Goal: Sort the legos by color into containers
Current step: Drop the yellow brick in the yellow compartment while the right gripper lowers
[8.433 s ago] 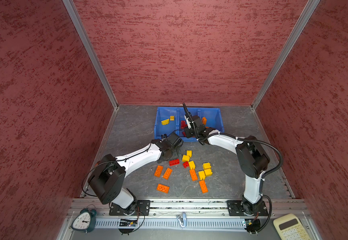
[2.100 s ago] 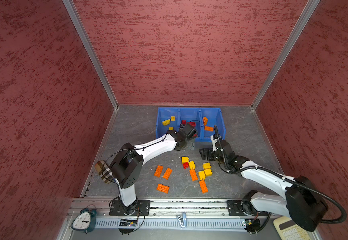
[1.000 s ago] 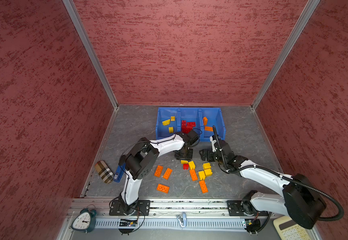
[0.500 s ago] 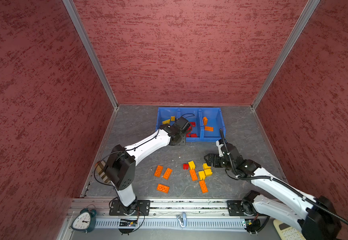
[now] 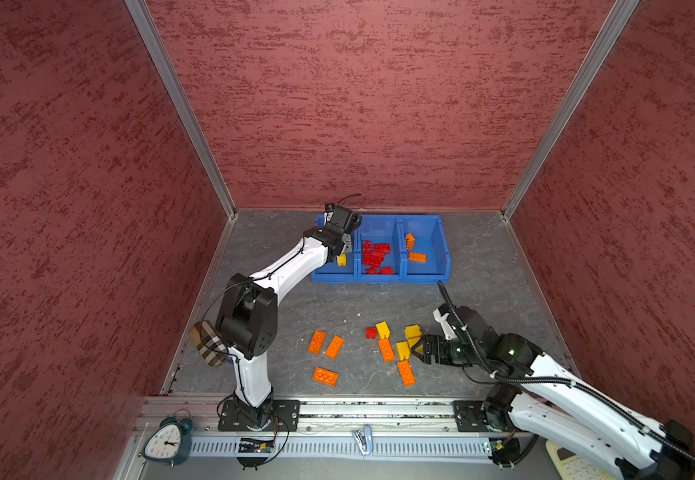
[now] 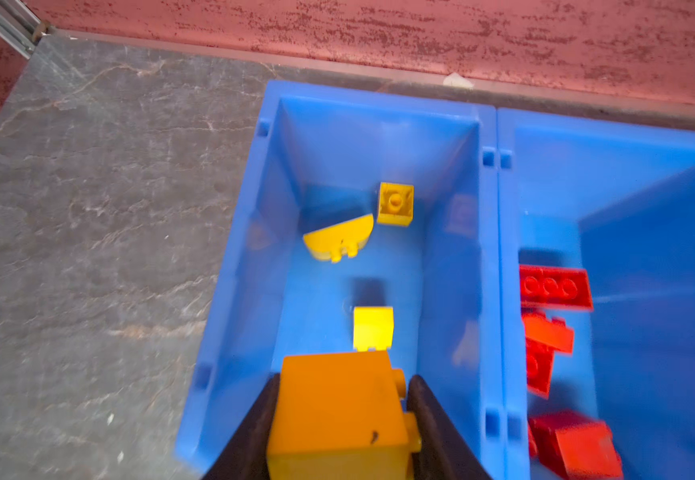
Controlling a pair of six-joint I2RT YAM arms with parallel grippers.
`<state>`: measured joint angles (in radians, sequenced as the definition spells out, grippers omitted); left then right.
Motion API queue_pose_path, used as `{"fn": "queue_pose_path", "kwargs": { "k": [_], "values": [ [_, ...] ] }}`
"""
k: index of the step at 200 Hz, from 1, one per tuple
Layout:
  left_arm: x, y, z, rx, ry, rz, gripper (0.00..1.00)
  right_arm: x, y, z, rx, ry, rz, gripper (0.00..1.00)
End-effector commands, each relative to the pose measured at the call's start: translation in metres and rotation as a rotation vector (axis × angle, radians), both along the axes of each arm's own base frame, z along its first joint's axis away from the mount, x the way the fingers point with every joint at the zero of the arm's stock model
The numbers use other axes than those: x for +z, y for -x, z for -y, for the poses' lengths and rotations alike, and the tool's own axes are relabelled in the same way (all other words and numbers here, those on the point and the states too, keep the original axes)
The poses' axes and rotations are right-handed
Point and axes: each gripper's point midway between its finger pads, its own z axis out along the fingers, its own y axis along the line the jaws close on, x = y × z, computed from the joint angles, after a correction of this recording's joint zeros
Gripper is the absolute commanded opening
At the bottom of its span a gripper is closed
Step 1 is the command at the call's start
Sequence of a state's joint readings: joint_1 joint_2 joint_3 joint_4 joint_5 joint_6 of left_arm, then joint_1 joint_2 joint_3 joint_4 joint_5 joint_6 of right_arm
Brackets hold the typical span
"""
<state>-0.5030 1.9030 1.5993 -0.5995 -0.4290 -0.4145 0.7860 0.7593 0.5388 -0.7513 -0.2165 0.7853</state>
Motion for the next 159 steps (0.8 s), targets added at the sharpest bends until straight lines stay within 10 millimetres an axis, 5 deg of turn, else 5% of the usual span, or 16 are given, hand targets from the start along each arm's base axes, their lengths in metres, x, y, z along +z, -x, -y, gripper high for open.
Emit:
{"fn": "queue_pose_path", "kwargs": {
  "k": [1,51,94,159],
  "values": [
    [-0.003,-0.023,0.004,0.024,-0.005,0.026,0.54,-0.014,0.01,0.001,-0.022,0.036,-0.042,0.92],
    [0.01,-0.02,0.016,0.022,0.065,0.015,0.85,-0.03,0.019,-0.027,0.082,0.165,0.02,0.85],
    [0.024,-0.001,0.02,-0.013,0.171,0.046,1.0,-0.048,0.018,-0.04,0.126,0.327,0.031,0.85],
    [0.027,0.015,0.017,0.005,0.259,0.072,1.0,-0.059,0.013,-0.045,0.204,0.444,0.026,0.72]
  ]
}}
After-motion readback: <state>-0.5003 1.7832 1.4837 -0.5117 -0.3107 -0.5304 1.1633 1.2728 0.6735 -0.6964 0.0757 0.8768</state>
